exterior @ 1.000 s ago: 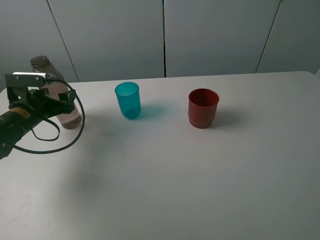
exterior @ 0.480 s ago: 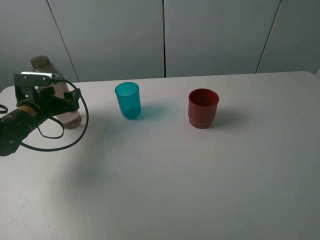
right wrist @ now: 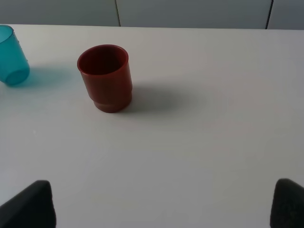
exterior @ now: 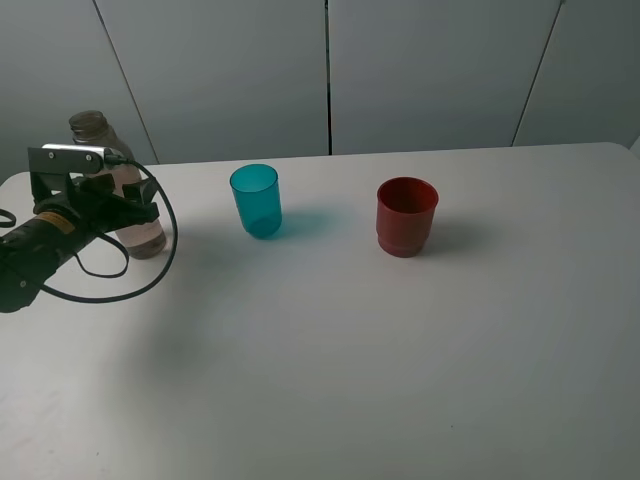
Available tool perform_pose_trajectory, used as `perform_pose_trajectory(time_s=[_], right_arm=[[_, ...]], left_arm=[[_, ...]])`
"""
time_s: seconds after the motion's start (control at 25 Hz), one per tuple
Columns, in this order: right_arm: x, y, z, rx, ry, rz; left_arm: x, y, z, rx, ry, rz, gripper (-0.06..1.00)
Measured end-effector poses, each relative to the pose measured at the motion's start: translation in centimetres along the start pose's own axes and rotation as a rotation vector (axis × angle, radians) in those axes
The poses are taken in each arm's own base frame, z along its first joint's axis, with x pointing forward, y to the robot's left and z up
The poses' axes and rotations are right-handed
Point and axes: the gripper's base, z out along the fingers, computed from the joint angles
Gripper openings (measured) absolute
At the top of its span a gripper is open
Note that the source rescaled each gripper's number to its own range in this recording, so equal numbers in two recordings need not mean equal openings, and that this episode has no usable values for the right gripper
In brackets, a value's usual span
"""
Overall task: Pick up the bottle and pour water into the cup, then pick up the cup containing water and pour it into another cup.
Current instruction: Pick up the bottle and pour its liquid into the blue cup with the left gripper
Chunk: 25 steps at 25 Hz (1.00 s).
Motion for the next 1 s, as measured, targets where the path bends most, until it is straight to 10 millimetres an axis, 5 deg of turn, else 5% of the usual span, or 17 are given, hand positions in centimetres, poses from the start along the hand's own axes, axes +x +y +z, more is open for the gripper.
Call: perform_pose_trajectory(time_s=[0.68, 1.0], right_arm=[[0.0, 0.0, 0.0, 0.000, 0.000, 0.000], [0.0, 0.0, 0.0, 0.000, 0.000, 0.000]], left_arm=[[-0.3, -0.3, 0.0, 0.027, 0.003, 0.030, 0.01], [-4.4, -0.1, -0.9, 0.001, -0.023, 0.120, 0.01]])
